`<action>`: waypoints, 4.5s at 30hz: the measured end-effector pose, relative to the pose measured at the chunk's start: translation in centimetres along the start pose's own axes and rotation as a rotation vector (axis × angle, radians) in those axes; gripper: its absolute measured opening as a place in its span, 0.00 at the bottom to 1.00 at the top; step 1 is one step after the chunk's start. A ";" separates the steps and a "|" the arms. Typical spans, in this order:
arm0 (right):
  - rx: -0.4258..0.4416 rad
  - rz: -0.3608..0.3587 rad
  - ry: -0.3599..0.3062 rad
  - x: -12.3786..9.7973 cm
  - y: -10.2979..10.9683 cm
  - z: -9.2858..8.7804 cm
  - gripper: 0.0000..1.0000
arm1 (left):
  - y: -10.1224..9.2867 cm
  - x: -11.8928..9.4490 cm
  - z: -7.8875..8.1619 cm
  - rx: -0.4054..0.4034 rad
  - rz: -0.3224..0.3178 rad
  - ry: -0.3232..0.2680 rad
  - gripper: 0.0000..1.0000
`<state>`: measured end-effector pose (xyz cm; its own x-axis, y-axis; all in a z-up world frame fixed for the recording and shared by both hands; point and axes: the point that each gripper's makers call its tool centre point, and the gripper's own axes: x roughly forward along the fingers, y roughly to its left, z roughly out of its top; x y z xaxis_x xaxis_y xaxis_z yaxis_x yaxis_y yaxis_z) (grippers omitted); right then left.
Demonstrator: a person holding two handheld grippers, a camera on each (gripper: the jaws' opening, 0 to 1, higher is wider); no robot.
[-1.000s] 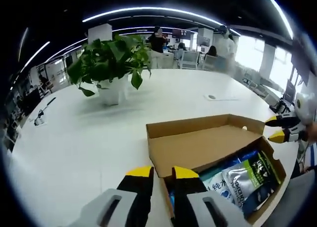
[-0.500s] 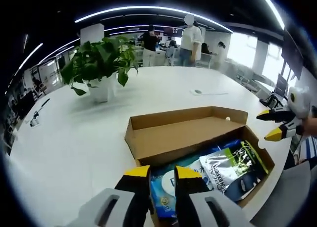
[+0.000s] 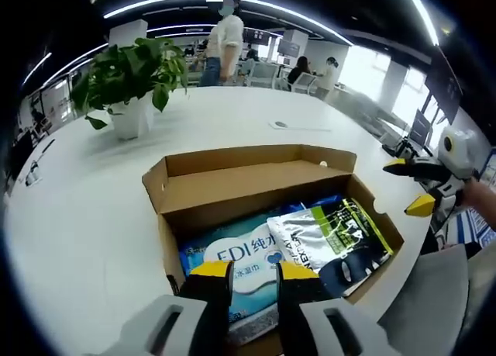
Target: Operate the shoe box by opening the lid, removing the specified soft item, and placing it in the target area until the item is outside and the box remains undamaged.
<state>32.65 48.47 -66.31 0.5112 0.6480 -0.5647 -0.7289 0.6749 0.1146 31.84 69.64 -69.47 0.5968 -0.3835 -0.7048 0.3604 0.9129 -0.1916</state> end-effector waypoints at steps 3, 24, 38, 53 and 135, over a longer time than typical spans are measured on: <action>-0.008 0.006 0.000 -0.3 0.4 -0.2 0.71 | -0.6 0.3 -0.6 0.005 -0.015 0.017 0.22; 0.012 0.017 0.006 -1.0 2.1 -2.0 0.73 | -3.8 2.5 -3.5 -0.070 -0.163 0.136 0.18; 0.032 0.044 0.017 -0.5 3.4 -2.4 0.69 | -4.8 2.5 -3.1 -0.129 -0.235 0.110 0.02; 0.040 0.088 0.042 0.5 4.7 -2.5 0.59 | -4.1 1.2 -2.8 -0.169 -0.229 0.072 0.00; 0.240 0.132 0.214 7.4 8.5 -2.3 0.00 | -1.4 -2.2 -1.6 -0.209 -0.131 -0.073 0.00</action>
<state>29.19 58.22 -71.43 0.2942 0.6636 -0.6878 -0.6412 0.6707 0.3728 28.89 69.44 -68.81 0.6076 -0.5029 -0.6148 0.2871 0.8607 -0.4204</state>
